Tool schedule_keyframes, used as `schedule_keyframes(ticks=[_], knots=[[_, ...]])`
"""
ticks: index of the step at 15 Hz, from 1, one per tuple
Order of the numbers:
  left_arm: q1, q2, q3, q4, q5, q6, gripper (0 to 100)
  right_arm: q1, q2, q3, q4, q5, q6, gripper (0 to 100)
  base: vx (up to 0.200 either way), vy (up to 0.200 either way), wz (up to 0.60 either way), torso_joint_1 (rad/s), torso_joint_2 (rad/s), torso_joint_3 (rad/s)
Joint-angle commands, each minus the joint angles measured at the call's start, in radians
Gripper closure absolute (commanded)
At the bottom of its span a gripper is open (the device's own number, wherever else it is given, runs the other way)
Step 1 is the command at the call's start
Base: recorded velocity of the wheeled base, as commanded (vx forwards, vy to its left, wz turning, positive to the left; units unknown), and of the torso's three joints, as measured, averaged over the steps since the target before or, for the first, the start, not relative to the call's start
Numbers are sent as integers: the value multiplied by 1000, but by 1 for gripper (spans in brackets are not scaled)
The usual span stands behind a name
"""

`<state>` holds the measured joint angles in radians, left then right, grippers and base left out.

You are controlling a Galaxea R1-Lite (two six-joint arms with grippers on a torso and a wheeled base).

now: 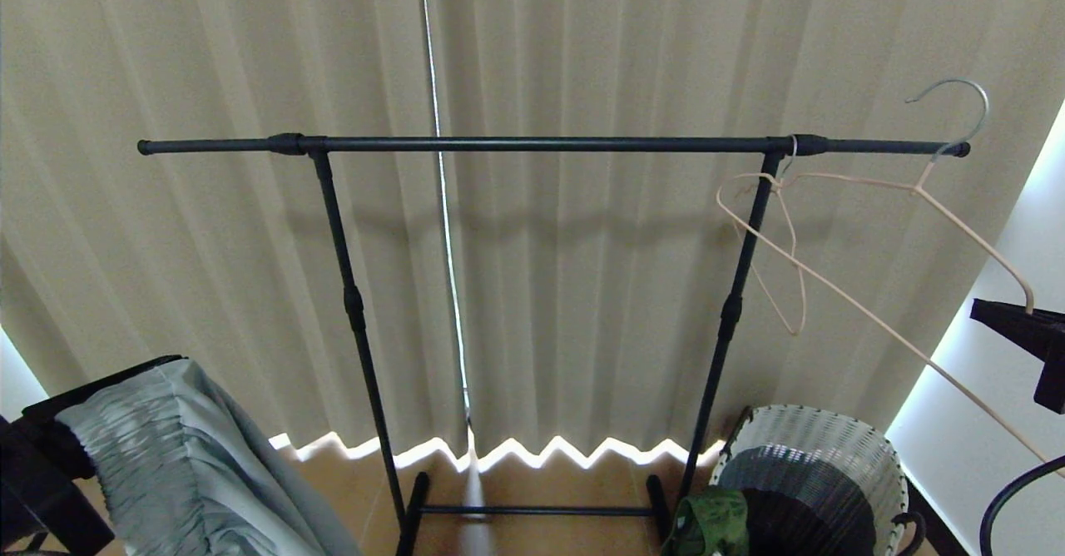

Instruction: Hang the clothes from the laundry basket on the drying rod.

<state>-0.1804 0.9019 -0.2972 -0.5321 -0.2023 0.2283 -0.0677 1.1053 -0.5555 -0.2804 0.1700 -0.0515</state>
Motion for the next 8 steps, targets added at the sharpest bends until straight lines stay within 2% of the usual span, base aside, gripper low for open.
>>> schedule_keyframes(ticks=[1,2,4,6,8], knots=[[-2,6,-3,4,1,19,100,45,-1,-11,-6,0,-1,100,0,0,0,0,0,0],[4,37,-31,8,9,49,100,97,5,-9,4,2,-2,100,0,0,0,0,0,0],[4,124,-125,58,32,54,100,226,47,3,6,-1,-1,100,0,0,0,0,0,0],[-21,233,-273,185,116,52,100,376,107,5,3,-6,18,100,0,0,0,0,0,0],[-48,316,-382,270,192,40,100,470,146,2,-6,-7,85,100,0,0,0,0,0,0]])
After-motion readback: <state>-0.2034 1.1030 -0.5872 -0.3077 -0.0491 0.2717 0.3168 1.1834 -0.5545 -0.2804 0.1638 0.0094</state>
